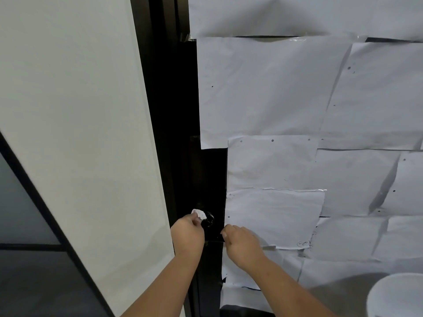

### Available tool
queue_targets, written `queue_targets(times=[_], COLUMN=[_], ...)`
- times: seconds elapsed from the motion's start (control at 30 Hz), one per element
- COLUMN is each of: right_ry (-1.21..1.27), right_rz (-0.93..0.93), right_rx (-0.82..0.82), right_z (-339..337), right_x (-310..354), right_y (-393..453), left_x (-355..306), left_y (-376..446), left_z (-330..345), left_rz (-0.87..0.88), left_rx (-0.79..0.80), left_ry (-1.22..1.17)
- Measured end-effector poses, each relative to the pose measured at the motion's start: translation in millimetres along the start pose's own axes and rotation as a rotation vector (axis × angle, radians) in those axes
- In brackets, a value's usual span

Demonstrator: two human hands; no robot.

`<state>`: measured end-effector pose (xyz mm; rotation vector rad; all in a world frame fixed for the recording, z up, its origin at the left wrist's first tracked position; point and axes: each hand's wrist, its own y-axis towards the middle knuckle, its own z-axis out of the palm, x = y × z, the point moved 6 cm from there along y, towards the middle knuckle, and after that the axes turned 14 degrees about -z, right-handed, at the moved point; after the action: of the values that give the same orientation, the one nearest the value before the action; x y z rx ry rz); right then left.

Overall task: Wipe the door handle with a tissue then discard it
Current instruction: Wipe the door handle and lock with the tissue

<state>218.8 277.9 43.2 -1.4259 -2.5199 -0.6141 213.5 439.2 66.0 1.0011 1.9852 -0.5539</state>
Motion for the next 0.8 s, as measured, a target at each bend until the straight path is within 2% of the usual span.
queue_targets(times=[0.1, 0.27, 0.47, 0.57, 0.8], right_ry=[-0.004, -0.003, -0.018, -0.015, -0.046], right_rz=[-0.003, 0.009, 0.007, 0.009, -0.005], right_rx=[-0.005, -0.002, 0.003, 0.006, 0.004], right_z=[0, 0, -1, -1, -3], right_x=[0, 0, 2, 2, 4], right_y=[0, -1, 0, -1, -1], left_x=[5, 24, 28, 30, 32], left_y=[6, 9, 13, 5, -6], left_z=[1, 16, 23, 35, 46], left_rz=[-0.159, -0.586, -0.708, -0.839, -0.898], left_rx=[0.071, 0.196, 0.302, 0.433, 0.68], left_ry=[-0.186, -0.43, -0.506, -0.586, -0.848])
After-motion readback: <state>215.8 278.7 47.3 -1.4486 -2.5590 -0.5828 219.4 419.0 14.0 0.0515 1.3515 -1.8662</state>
